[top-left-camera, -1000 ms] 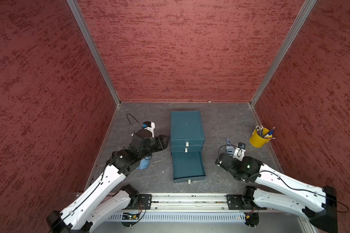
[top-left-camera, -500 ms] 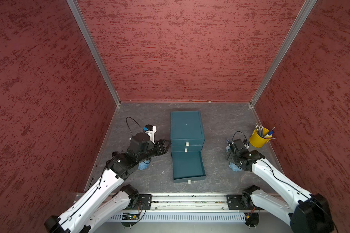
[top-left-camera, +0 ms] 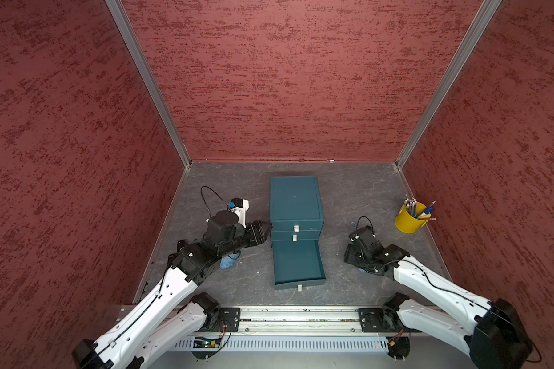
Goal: Place the umbrella in the drawer by color
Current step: Pick up the umbrella from the center of the board.
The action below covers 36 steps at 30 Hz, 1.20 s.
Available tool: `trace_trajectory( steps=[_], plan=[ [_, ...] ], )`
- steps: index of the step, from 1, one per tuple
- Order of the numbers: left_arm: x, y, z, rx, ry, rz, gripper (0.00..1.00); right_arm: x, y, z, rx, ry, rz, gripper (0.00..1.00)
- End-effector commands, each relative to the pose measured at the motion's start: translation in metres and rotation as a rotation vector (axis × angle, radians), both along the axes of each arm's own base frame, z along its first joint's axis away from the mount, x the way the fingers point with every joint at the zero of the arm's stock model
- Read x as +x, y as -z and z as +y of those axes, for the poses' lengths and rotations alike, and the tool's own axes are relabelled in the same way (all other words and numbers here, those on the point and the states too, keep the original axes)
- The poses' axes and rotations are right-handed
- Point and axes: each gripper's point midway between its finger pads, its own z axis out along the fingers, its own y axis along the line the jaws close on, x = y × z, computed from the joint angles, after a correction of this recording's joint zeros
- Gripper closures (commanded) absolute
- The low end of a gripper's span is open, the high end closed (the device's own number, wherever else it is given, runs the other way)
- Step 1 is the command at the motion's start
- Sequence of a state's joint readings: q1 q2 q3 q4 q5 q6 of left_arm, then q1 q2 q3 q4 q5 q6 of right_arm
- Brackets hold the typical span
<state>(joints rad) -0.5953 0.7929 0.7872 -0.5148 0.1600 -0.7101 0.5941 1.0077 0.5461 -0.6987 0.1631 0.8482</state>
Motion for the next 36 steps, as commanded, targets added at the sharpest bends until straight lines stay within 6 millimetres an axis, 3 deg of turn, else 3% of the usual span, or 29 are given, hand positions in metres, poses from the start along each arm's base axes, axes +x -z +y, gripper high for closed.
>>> trace_trajectory(
  steps=[1,6,10,15,21,29,33,36],
  plan=[
    [0.001,-0.007,-0.005,-0.024,0.018,-0.017,0.40,0.000,-0.019,-0.019,-0.099,0.054,-0.024,0.28],
    [0.000,-0.005,-0.003,-0.014,0.013,-0.011,0.40,0.012,-0.040,-0.058,-0.192,0.136,-0.070,0.11],
    [0.000,0.000,-0.002,-0.005,0.004,0.003,0.40,0.025,-0.020,-0.078,-0.177,0.206,-0.016,0.08],
    [-0.002,0.003,0.000,0.003,0.003,0.015,0.40,0.036,-0.001,-0.070,-0.077,0.218,0.002,0.12],
    [-0.003,0.002,0.001,0.002,0.006,0.013,0.40,0.028,0.024,-0.054,-0.015,0.199,0.074,0.31],
    [-0.002,0.005,-0.001,-0.005,0.007,0.020,0.41,0.019,0.016,-0.021,0.024,0.130,0.061,0.58],
    [-0.002,0.007,0.000,-0.005,0.006,0.026,0.41,0.012,0.009,-0.008,0.003,0.101,0.052,0.58],
    [-0.003,0.008,0.000,-0.005,0.007,0.032,0.41,0.006,0.013,-0.017,-0.038,0.122,0.065,0.42]
  ],
)
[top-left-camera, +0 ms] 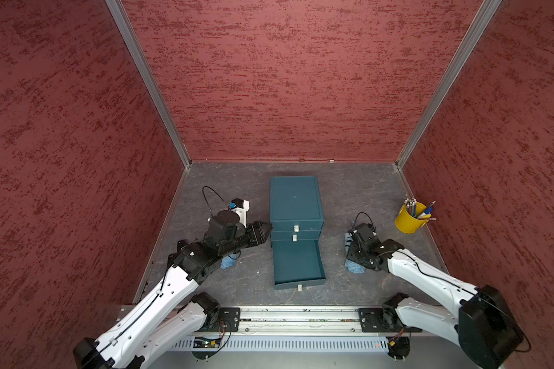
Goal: Place the umbrella in the drawer by color
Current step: Pick up the umbrella from the center of the board.
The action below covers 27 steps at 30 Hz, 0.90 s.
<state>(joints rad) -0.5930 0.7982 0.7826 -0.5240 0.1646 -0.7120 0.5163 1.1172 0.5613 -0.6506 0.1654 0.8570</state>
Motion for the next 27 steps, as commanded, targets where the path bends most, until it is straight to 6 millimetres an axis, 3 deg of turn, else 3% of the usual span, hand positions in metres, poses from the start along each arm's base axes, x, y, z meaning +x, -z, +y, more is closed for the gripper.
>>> trace_trajectory(
  steps=[1,3,7,14,18,21,27],
  plan=[
    [-0.002,0.001,-0.001,-0.013,0.007,0.011,0.41,-0.012,0.001,-0.008,-0.022,0.041,0.034,0.38],
    [-0.003,0.001,0.000,-0.013,0.005,0.011,0.41,-0.019,0.004,-0.012,-0.036,0.043,0.045,0.39],
    [-0.003,0.001,0.000,-0.016,0.005,0.009,0.41,-0.028,0.008,-0.012,-0.013,0.030,0.036,0.56],
    [-0.004,-0.008,-0.005,-0.053,0.031,-0.014,0.41,-0.022,-0.016,-0.010,0.010,-0.002,-0.057,1.00],
    [-0.009,-0.023,-0.008,-0.089,0.062,-0.058,0.38,-0.016,-0.047,-0.004,0.047,-0.051,-0.141,1.00],
    [-0.016,-0.038,-0.011,-0.128,0.104,-0.107,0.35,-0.015,-0.093,0.007,0.123,-0.100,-0.258,1.00],
    [-0.036,-0.073,-0.028,-0.270,0.242,-0.233,0.27,-0.034,-0.222,0.053,0.457,-0.309,-0.597,1.00]
  ],
)
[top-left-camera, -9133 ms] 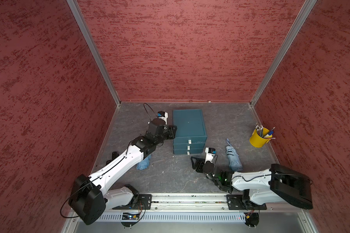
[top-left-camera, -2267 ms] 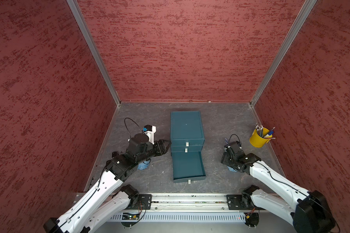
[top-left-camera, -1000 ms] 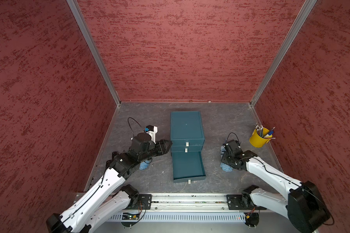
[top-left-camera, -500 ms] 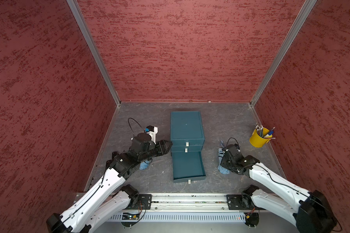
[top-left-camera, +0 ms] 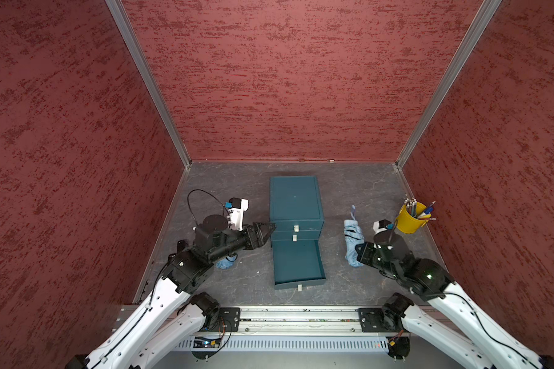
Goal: Place the umbrella in the drawer by color
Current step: Pick up the umbrella from the center of the board.
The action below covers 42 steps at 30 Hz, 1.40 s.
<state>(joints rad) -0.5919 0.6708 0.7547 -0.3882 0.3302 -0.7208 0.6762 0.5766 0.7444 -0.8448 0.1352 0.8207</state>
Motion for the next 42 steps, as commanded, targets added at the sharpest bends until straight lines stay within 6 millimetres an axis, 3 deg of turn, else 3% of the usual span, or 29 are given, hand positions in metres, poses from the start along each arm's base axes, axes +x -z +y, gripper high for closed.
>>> trace_trajectory(
  steps=[1,4,11,18,22,27,33,42],
  plan=[
    [-0.013,-0.024,-0.017,-0.099,0.118,-0.098,0.26,-0.012,-0.083,0.037,0.227,-0.191,-0.215,1.00],
    [-0.025,-0.030,-0.034,-0.156,0.202,-0.126,0.23,-0.023,-0.119,0.068,0.368,-0.339,-0.273,1.00],
    [-0.064,-0.049,-0.070,-0.277,0.392,-0.231,0.10,-0.031,-0.144,0.122,0.502,-0.494,-0.313,1.00],
    [-0.053,-0.040,-0.080,-0.256,0.359,-0.201,0.14,-0.046,-0.153,0.176,0.539,-0.608,-0.320,1.00],
    [-0.048,-0.040,-0.079,-0.238,0.333,-0.193,0.21,-0.051,-0.152,0.193,0.532,-0.627,-0.327,1.00],
    [-0.043,-0.043,-0.074,-0.246,0.291,-0.192,0.40,-0.054,-0.147,0.206,0.521,-0.627,-0.326,1.00],
    [-0.041,-0.040,-0.069,-0.233,0.264,-0.181,0.51,-0.054,-0.148,0.212,0.497,-0.610,-0.354,1.00],
    [-0.039,-0.042,-0.063,-0.234,0.230,-0.174,0.91,-0.053,-0.142,0.218,0.461,-0.587,-0.346,0.97]
  ],
)
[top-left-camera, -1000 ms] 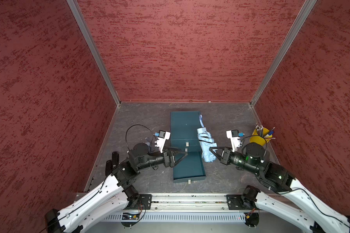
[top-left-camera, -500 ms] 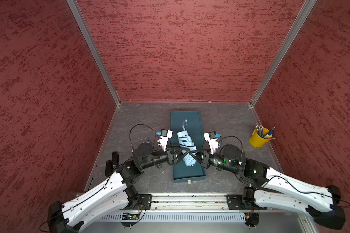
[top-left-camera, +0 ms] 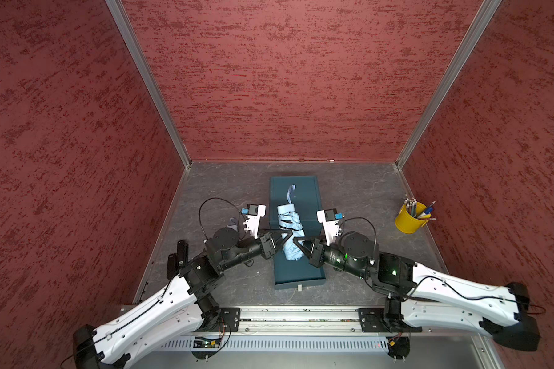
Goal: Place the umbrella in the drawer by color
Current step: Pick up the umbrella from the center of the board.
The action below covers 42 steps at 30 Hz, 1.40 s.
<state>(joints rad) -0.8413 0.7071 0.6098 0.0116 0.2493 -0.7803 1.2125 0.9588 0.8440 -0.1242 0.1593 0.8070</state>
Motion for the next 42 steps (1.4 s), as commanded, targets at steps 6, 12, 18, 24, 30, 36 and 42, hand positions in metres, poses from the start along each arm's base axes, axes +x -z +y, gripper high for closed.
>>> trace_trajectory(
  steps=[6,12,18,24,30,36,42],
  plan=[
    [-0.014,-0.029,-0.002,-0.124,0.094,-0.007,1.00,-0.009,-0.030,-0.010,0.031,0.000,-0.024,0.29],
    [-0.039,-0.061,0.003,-0.380,0.336,-0.042,1.00,-0.034,-0.015,-0.018,0.012,-0.155,0.048,0.14],
    [-0.045,-0.070,0.009,-0.478,0.421,-0.062,1.00,-0.043,-0.017,-0.030,0.105,-0.174,0.066,0.09],
    [-0.049,-0.071,0.011,-0.487,0.431,-0.071,1.00,-0.040,-0.009,-0.019,0.102,-0.182,0.108,0.17],
    [-0.047,-0.061,0.010,-0.446,0.407,-0.051,1.00,-0.039,-0.019,-0.014,0.131,-0.191,0.101,0.41],
    [-0.043,-0.052,0.007,-0.365,0.336,-0.063,1.00,-0.043,-0.018,-0.007,0.134,-0.224,0.121,0.70],
    [-0.022,-0.027,0.007,-0.257,0.202,-0.003,0.98,-0.038,-0.013,-0.010,0.113,-0.187,0.125,0.90]
  ],
)
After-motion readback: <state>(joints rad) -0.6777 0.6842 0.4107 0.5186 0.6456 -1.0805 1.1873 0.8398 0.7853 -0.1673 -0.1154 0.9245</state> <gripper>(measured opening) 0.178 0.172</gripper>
